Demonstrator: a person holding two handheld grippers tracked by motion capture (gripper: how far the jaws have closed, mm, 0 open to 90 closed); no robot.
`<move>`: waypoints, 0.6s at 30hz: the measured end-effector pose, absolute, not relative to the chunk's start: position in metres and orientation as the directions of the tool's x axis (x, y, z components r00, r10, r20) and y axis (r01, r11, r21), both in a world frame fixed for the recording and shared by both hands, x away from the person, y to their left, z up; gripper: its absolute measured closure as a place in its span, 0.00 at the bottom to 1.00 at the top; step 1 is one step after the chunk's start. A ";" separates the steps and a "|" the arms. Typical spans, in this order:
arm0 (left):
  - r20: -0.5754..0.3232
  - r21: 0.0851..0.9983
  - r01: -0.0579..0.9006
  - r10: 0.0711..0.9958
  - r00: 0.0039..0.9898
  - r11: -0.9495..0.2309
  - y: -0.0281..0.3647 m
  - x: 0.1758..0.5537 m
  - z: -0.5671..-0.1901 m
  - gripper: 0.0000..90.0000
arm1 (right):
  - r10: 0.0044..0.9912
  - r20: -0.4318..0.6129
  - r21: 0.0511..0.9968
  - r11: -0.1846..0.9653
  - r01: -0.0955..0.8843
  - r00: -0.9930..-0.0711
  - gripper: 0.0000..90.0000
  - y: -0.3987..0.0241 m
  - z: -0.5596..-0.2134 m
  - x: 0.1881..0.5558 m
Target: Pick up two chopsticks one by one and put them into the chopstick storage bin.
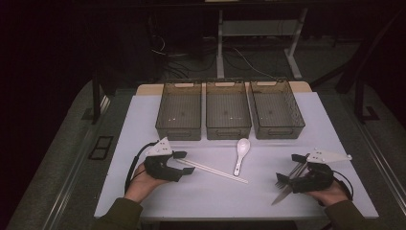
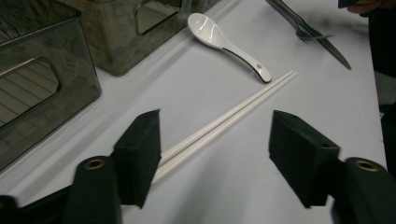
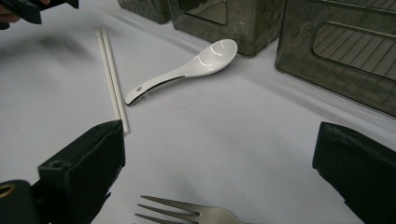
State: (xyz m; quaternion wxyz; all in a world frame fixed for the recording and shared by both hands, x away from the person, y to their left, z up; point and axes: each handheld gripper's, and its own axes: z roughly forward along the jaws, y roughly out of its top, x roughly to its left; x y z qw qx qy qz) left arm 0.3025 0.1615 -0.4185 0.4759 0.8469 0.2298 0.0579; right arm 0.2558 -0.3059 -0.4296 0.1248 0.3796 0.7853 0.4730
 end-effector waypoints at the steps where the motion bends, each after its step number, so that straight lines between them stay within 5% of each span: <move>1: -0.121 0.833 0.334 0.444 0.888 -0.441 0.161 0.302 -0.418 0.40 | 0.715 0.164 0.837 0.264 0.480 -0.680 0.03 -0.306 -0.430 0.256; 18: -0.092 0.762 0.402 0.529 0.843 -0.508 0.180 0.341 -0.432 0.91 | 0.717 0.169 0.835 0.261 0.485 -0.676 0.03 -0.307 -0.430 0.256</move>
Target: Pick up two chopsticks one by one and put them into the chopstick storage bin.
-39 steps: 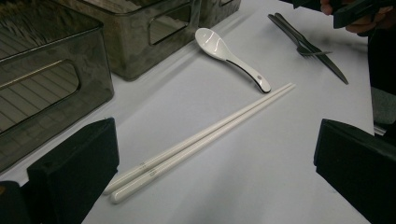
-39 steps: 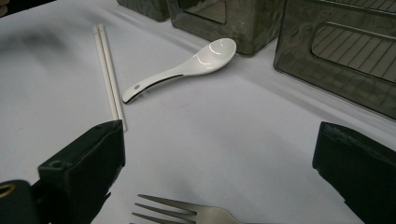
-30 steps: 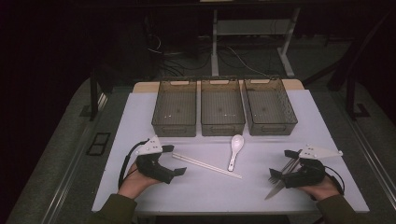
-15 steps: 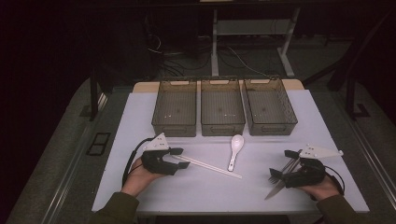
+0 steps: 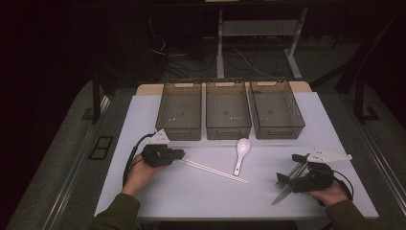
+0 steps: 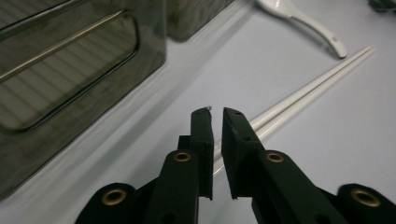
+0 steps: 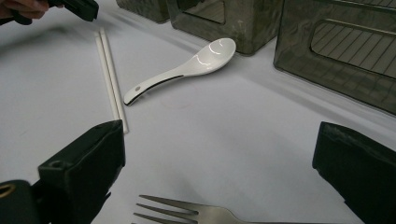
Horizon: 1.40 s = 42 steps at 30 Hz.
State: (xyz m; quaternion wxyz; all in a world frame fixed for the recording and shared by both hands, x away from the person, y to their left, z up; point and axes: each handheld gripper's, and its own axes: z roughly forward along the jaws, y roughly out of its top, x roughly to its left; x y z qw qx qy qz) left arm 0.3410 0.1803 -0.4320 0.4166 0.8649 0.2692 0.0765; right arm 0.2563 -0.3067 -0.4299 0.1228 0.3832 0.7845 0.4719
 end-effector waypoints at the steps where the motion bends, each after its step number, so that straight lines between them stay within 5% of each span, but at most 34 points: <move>1: -0.092 0.759 0.407 0.535 0.840 -0.509 0.181 0.341 -0.433 0.93 | 0.717 0.169 0.835 0.260 0.485 -0.676 0.03 -0.307 -0.430 0.256; 42: -0.059 0.710 0.413 0.536 0.842 -0.571 0.181 0.340 -0.441 0.99 | 0.716 0.172 0.832 0.262 0.488 -0.677 0.03 -0.308 -0.430 0.256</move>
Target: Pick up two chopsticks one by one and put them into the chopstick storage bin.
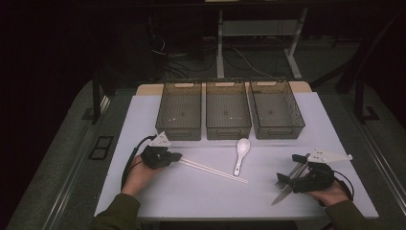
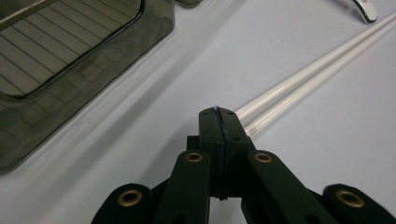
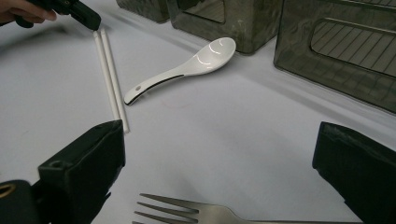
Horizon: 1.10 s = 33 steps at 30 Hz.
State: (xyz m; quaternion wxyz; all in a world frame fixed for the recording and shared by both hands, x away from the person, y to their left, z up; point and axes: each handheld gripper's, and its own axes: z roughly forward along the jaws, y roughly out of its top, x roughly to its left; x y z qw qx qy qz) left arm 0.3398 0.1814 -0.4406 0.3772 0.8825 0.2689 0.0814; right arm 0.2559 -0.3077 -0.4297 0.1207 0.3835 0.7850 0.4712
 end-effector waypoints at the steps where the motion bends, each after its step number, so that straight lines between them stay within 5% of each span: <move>1: -0.058 0.707 0.414 0.537 0.842 -0.573 0.181 0.339 -0.441 0.99 | 0.716 0.172 0.833 0.262 0.488 -0.677 0.03 -0.308 -0.430 0.256; 33: -0.074 0.712 0.405 0.513 0.855 -0.574 0.182 0.341 -0.444 0.99 | 0.716 0.171 0.831 0.264 0.489 -0.677 0.03 -0.308 -0.430 0.256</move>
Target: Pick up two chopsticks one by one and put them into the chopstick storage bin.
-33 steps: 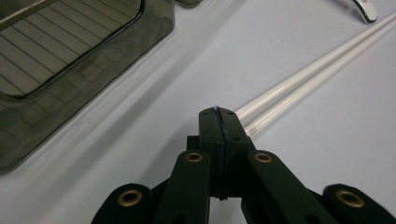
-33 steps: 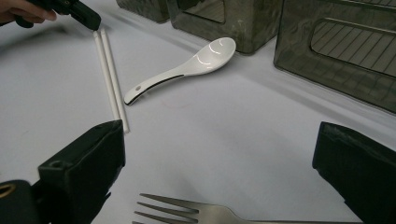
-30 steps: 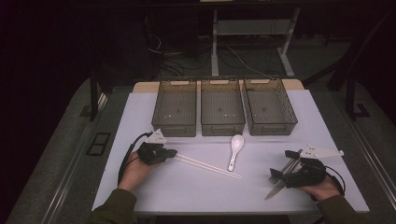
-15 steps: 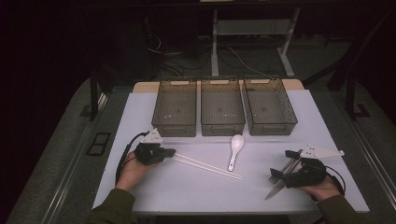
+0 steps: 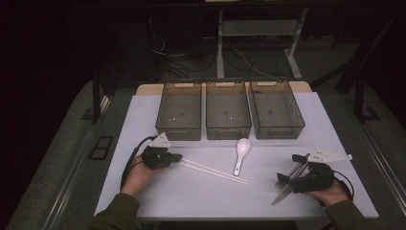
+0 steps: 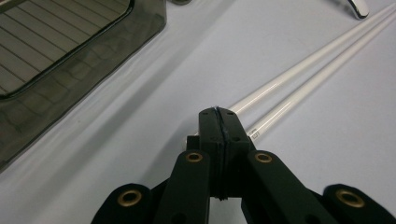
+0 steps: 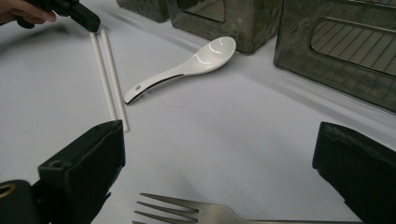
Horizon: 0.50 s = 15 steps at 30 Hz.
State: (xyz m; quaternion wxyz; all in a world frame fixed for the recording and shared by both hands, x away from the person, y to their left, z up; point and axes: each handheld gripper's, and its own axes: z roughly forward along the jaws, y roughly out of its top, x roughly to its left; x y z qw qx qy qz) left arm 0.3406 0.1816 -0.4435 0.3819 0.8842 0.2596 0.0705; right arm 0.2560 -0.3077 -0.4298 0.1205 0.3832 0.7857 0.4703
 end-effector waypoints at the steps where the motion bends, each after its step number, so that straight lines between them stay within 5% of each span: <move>1: -0.074 0.712 0.406 0.514 0.855 -0.573 0.182 0.340 -0.443 0.99 | 0.715 0.171 0.831 0.264 0.489 -0.677 0.03 -0.308 -0.430 0.256; 15: -0.082 0.703 0.411 0.508 0.857 -0.580 0.186 0.333 -0.443 0.99 | 0.714 0.172 0.830 0.265 0.490 -0.678 0.03 -0.308 -0.430 0.256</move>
